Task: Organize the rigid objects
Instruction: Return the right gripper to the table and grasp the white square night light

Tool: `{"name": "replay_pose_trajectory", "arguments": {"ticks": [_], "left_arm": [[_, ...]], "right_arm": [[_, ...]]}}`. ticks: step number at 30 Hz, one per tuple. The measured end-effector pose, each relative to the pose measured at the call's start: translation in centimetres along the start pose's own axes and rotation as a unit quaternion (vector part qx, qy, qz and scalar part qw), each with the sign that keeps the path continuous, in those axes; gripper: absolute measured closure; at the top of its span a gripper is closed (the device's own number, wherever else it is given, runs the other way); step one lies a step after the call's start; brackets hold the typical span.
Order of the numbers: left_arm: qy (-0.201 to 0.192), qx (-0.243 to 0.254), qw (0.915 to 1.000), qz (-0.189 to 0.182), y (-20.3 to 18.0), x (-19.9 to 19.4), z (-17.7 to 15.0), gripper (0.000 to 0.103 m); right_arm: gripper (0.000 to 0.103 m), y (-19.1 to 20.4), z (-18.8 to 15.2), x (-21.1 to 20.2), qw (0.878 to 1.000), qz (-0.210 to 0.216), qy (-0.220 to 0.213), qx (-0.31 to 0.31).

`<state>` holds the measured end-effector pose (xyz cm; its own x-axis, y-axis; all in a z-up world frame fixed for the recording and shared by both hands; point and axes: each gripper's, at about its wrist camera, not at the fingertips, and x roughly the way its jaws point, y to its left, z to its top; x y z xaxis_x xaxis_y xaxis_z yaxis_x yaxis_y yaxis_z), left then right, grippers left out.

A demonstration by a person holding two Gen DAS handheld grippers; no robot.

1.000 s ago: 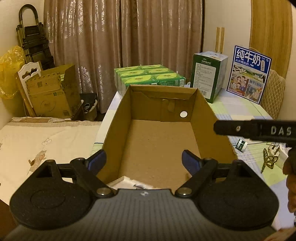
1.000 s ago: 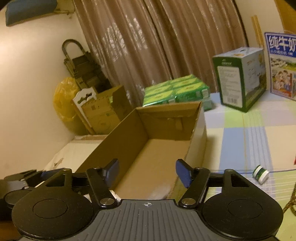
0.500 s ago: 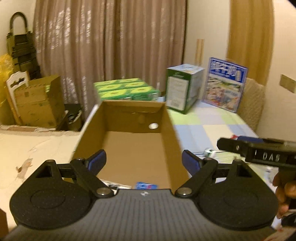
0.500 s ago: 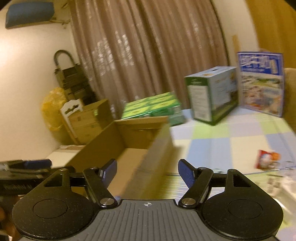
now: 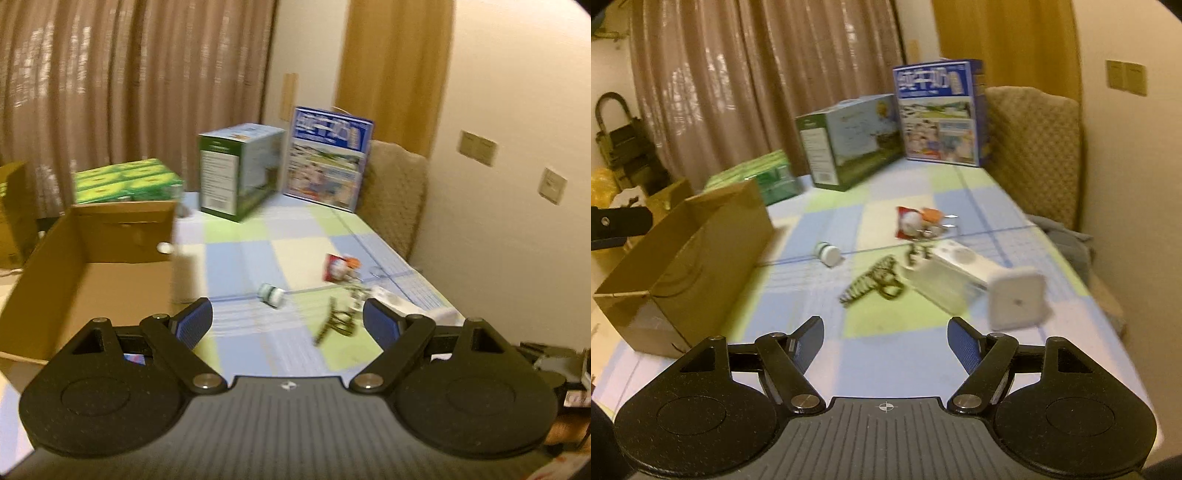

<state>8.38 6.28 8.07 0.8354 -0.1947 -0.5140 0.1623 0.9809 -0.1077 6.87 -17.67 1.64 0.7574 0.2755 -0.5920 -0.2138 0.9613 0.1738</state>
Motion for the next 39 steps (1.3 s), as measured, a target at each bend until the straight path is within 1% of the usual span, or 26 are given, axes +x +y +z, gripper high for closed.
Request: {"name": "replay_pose_trajectory", "arguments": {"ticks": [3, 6, 9, 11, 13, 15, 18, 21, 24, 27, 29, 34, 36, 37, 39], "left_arm": [[0.010, 0.021, 0.9997, -0.008, -2.0, 1.0, -0.7, 0.017], [0.024, 0.028, 0.9991, -0.022, -3.0, 2.9, -1.4, 0.017], [0.035, 0.032, 0.9985, -0.028, -3.6, 5.0, -2.2, 0.017], [0.042, 0.035, 0.9979, -0.035, -4.0, 6.5, -2.7, 0.017], [0.045, 0.037, 0.9977, -0.036, -4.4, 8.1, -3.2, 0.017], [0.046, 0.035, 0.9977, -0.036, -4.3, 9.7, -3.5, 0.017], [0.053, 0.041, 0.9971, -0.037, -4.2, 12.1, -3.9, 0.017], [0.060, 0.050, 0.9962, -0.038, -3.8, 14.3, -4.2, 0.017], [0.065, 0.057, 0.9953, -0.043, -3.6, 16.2, -4.3, 0.017], [0.069, 0.064, 0.9944, -0.047, -3.5, 17.9, -4.5, 0.017], [0.077, 0.059, 0.9939, -0.052, -3.4, 18.8, -4.8, 0.017], [0.085, 0.056, 0.9929, -0.061, -3.4, 20.4, -5.2, 0.017], [0.084, 0.058, 0.9927, -0.064, -3.7, 20.8, -5.2, 0.017], [0.083, 0.059, 0.9927, -0.065, -3.8, 21.1, -5.2, 0.017], [0.080, 0.063, 0.9927, -0.064, -4.0, 21.6, -5.1, 0.017]], "right_arm": [[0.031, -1.0, 0.0, -0.7, 1.000, -0.014, -0.006, -0.002], [0.029, -2.3, -0.6, -0.1, 1.000, -0.029, -0.003, -0.002], [0.027, -3.4, -0.8, 1.2, 0.999, -0.045, 0.004, -0.010], [0.026, -4.1, -0.6, 2.0, 0.998, -0.057, 0.007, -0.001], [0.025, -4.4, -0.4, 2.8, 0.998, -0.059, -0.002, -0.008], [0.025, -4.7, -0.2, 3.9, 0.997, -0.076, -0.007, -0.022], [0.024, -6.0, 0.1, 6.0, 0.994, -0.102, -0.001, -0.030], [0.024, -7.8, 0.0, 8.3, 0.992, -0.123, 0.020, -0.027], [0.024, -9.2, 0.1, 9.9, 0.993, -0.112, 0.034, 0.003], [0.024, -9.6, 0.3, 11.0, 0.993, -0.113, 0.034, -0.013], [0.024, -10.0, 0.5, 11.4, 0.993, -0.109, 0.032, -0.017], [0.025, -9.9, 0.6, 12.2, 0.994, -0.103, 0.035, -0.006], [0.032, -9.5, 0.7, 12.2, 0.994, -0.106, 0.032, -0.009], [0.041, -9.4, 0.8, 12.3, 0.994, -0.107, 0.031, -0.010], [0.041, -9.4, 0.9, 12.2, 0.994, -0.106, 0.031, 0.003]]}}
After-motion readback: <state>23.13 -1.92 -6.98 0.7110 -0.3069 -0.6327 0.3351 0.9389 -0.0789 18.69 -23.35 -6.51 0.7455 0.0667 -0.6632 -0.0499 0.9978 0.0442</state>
